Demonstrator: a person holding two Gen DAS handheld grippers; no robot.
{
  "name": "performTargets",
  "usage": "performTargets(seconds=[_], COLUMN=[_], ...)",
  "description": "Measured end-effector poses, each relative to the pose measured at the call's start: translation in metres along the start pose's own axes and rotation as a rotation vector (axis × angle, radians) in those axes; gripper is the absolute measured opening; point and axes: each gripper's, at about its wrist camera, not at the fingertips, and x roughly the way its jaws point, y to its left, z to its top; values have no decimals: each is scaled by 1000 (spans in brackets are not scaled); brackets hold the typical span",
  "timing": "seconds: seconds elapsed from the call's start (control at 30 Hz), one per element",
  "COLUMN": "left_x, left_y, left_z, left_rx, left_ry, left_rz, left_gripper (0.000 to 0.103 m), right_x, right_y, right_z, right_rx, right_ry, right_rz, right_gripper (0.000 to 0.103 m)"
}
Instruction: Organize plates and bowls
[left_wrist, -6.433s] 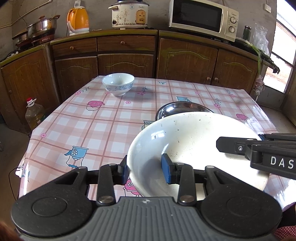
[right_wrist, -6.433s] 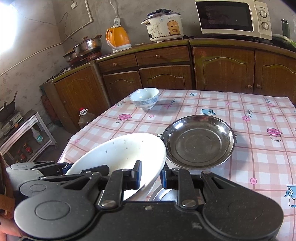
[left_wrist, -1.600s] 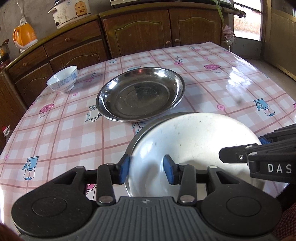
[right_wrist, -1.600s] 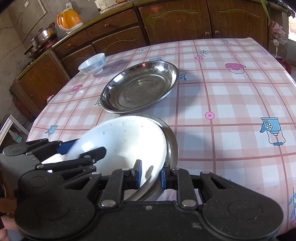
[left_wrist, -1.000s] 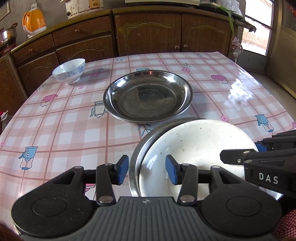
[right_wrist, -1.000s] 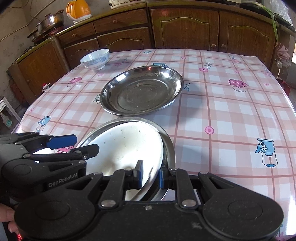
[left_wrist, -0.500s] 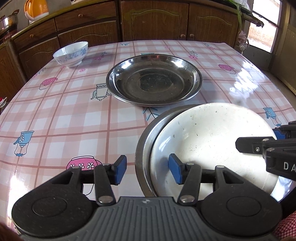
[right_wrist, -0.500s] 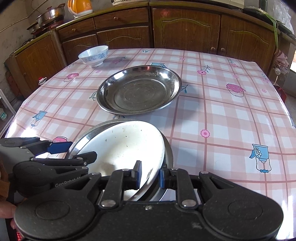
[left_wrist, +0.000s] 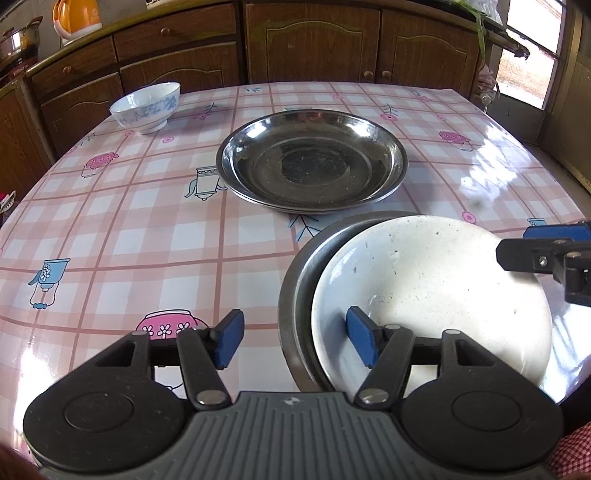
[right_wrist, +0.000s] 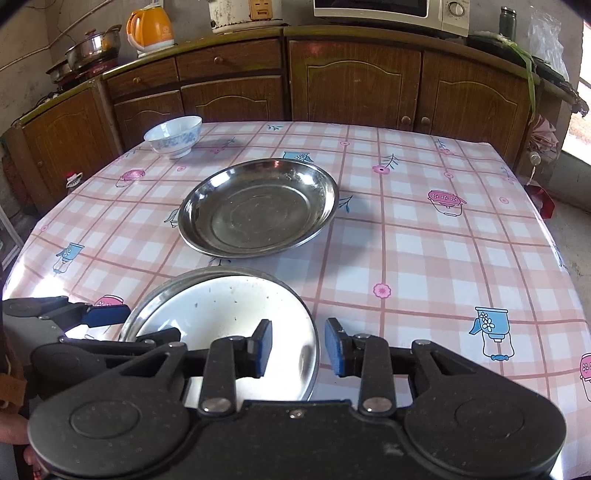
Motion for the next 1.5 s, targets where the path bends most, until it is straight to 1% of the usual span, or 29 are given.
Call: performTargets(seconds=[0.1,0.2,0.3,0.4,0.47,0.53,0.67,0.93,1.17,1.37,1.5], left_x=[-2,-8,-15,-21,-26,-30,-35,-45,-51,-56,-59], left_y=[2,6,8,11,12,14,22,47,70,89,99], left_z=[1,2,4,7,10,12,17,29,41,50,55], left_rx=[-14,-33,-41,-57,-61,-67,-92,-148,-187,-205,-214], left_ry=[-1,-21,-38,-55,-66,-70,-78,-103,-126,-148,-165], left_rz=[-3,-31,-40,-49,-51,-43,-39,1,53,92,106], left_gripper=[63,67,69,73,74,79,81,86,88,90,91], right_x=[1,1,1,-1,-1,-2,-5,-7,-4,-2,2], right_y=[-3,-4,0,5,8,11,16,34,55,75,87], right_z=[-2,-4,-5,-2,1,4,12,34,57,75,85], right_rx=[2,13,11,4,9,19,27,24,9,-12,-22], right_ry=[11,23,28,17,13,7,-8,-31,-58,-81,-88], right_rz=[-7,10,22,37,57,76,89,142,179,203,213], right_gripper=[40,40,40,40,40,40,41,43,43,46,46])
